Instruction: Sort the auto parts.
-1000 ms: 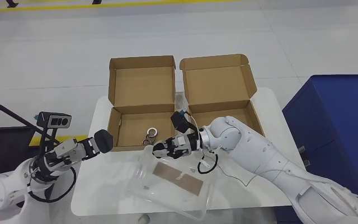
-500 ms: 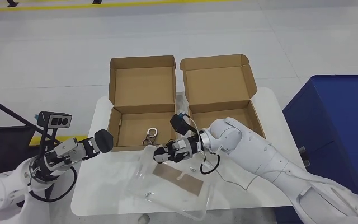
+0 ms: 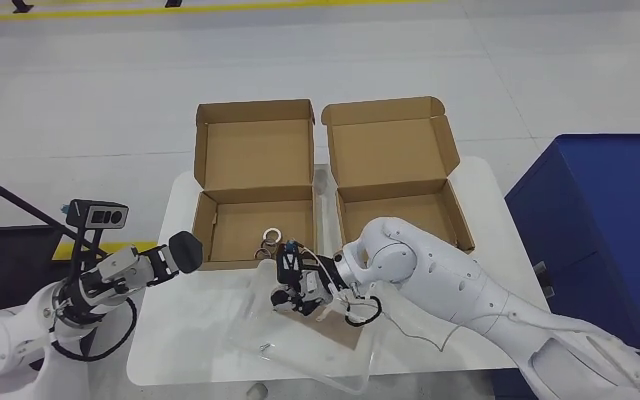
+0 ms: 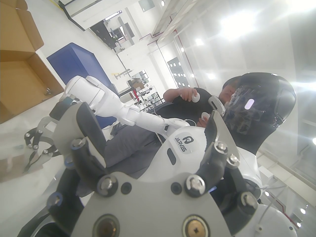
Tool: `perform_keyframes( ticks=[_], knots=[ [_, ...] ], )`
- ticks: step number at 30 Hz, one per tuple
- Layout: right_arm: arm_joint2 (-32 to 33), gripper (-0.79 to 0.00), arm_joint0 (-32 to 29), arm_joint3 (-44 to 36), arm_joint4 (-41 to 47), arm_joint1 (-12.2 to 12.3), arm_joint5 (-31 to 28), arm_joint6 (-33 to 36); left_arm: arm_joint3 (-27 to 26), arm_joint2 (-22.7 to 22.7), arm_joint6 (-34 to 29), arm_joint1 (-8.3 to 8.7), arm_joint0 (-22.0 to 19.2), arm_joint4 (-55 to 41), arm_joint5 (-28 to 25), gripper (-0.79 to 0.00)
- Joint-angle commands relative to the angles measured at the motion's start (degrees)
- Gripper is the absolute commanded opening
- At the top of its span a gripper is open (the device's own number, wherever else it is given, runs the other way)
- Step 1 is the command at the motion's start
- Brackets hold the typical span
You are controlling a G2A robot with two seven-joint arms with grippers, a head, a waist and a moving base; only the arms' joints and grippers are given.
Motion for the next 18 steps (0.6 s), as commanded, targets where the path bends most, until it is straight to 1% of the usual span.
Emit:
perform_keyframes(
  ticks=[1, 3, 4, 5, 6, 7, 8, 10, 11, 13, 14, 15, 17, 18],
  knots=[
    [0.0, -0.080, 0.0, 0.0, 0.0, 0.0, 0.0, 0.0, 0.0, 0.0, 0.0, 0.00, 0.0, 0.0, 0.0, 0.000],
    [0.0, -0.080, 0.0, 0.0, 0.0, 0.0, 0.0, 0.0, 0.0, 0.0, 0.0, 0.00, 0.0, 0.0, 0.0, 0.000],
    [-0.2, 0.000, -0.4, -0.6, 0.9, 0.0, -1.4, -0.4, 0.0, 0.0, 0.0, 0.00, 0.0, 0.0, 0.0, 0.000],
    [-0.4, 0.000, -1.4, -0.7, 3.1, 0.0, -4.6, -1.2, 0.0, 0.0, 0.0, 0.00, 0.0, 0.0, 0.0, 0.000],
    [-0.7, 0.000, -1.4, 0.2, 3.8, 0.1, -8.7, 0.0, 0.0, 0.0, 0.0, 0.00, 0.0, 0.0, 0.0, 0.000],
    [-1.0, 0.000, 0.0, 1.3, 1.1, 0.1, -8.9, 3.2, 0.0, 0.0, 0.0, 0.00, 0.0, 0.0, 0.0, 0.000],
    [-1.6, 0.000, 0.9, 0.8, -1.0, -0.1, -7.4, 5.0, 0.0, 0.0, 0.0, 0.00, 0.0, 0.0, 0.0, 0.000],
    [-3.7, -0.132, 1.7, -0.4, -3.5, -0.9, -5.7, 7.6, 0.0, 0.0, 0.0, 0.00, 0.0, 0.0, 0.0, 0.000],
    [-4.7, -0.163, 2.6, -0.2, -4.6, -1.4, -4.7, 8.6, 0.0, 0.0, 0.0, 0.00, 0.0, 0.0, 0.0, 0.000],
    [-6.5, -0.339, 4.4, 0.6, -7.7, -2.4, -2.6, 10.7, 0.0, 0.0, 0.0, 0.00, 0.0, 0.0, 0.0, 0.000],
    [-7.3, -0.357, 5.1, 1.0, -8.6, -2.9, -2.5, 10.9, 0.0, 0.0, 0.0, 0.00, 0.0, 0.0, 0.0, 0.000],
    [-8.1, -0.348, 5.6, 1.7, -8.6, -3.4, -2.9, 10.4, 0.0, 0.0, 0.0, 0.00, 0.0, 0.0, 0.0, 0.000],
    [-10.3, -0.394, 7.4, 3.1, -10.2, -4.5, -3.5, 9.8, 0.0, 0.0, 0.0, 0.00, 0.0, 0.0, 0.0, 0.000],
    [-11.5, -0.394, 8.0, 3.5, -10.6, -5.1, -4.2, 9.1, 0.0, 0.0, 0.0, 0.00, 0.0, 0.0, 0.0, 0.000]
  ],
)
